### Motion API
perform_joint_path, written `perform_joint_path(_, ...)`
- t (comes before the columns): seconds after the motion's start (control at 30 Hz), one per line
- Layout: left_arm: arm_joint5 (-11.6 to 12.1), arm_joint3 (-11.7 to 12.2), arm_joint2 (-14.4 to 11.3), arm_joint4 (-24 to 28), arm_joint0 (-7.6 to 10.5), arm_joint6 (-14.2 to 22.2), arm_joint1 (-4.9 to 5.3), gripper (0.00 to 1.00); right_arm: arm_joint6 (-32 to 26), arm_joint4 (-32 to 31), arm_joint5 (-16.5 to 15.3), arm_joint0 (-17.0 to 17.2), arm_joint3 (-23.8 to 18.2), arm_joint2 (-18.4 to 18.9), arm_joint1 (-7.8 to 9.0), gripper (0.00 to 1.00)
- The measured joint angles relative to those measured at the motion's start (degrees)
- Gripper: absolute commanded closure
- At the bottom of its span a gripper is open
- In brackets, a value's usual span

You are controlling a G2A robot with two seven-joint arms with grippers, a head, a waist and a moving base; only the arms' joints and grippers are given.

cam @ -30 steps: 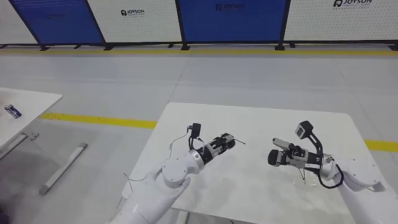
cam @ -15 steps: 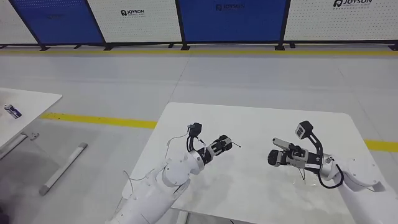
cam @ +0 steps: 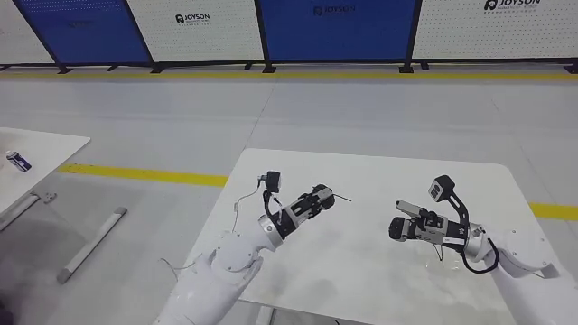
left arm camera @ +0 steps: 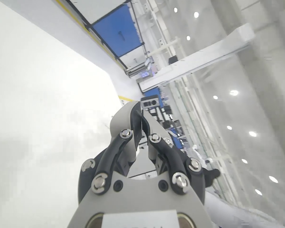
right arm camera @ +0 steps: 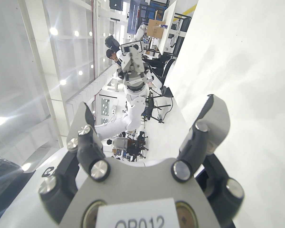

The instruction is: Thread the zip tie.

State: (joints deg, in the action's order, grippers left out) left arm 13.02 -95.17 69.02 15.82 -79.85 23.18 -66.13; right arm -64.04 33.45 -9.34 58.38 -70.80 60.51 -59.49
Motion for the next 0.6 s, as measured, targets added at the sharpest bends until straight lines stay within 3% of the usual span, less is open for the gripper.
perform_joint_path(0.4, 0.15, -0.12, -0.18, -0.3, -0.02, -0.4, -0.03, 1.0, 0.0, 0.0, 0.0, 0.0, 0.0, 0.0, 0.0, 0.0)
perform_joint_path(0.47, 1.27, -0.5, -0.47, 0.63, -0.11, -0.82, -0.17, 1.0, 0.0, 0.0, 0.0, 0.0, 0.0, 0.0, 0.0, 0.0)
perform_joint_path(0.6, 6.54, -0.66, 0.35, 8.05, -0.68, 2.39, -0.29, 1.0, 0.0, 0.0, 0.0, 0.0, 0.0, 0.0, 0.0, 0.0)
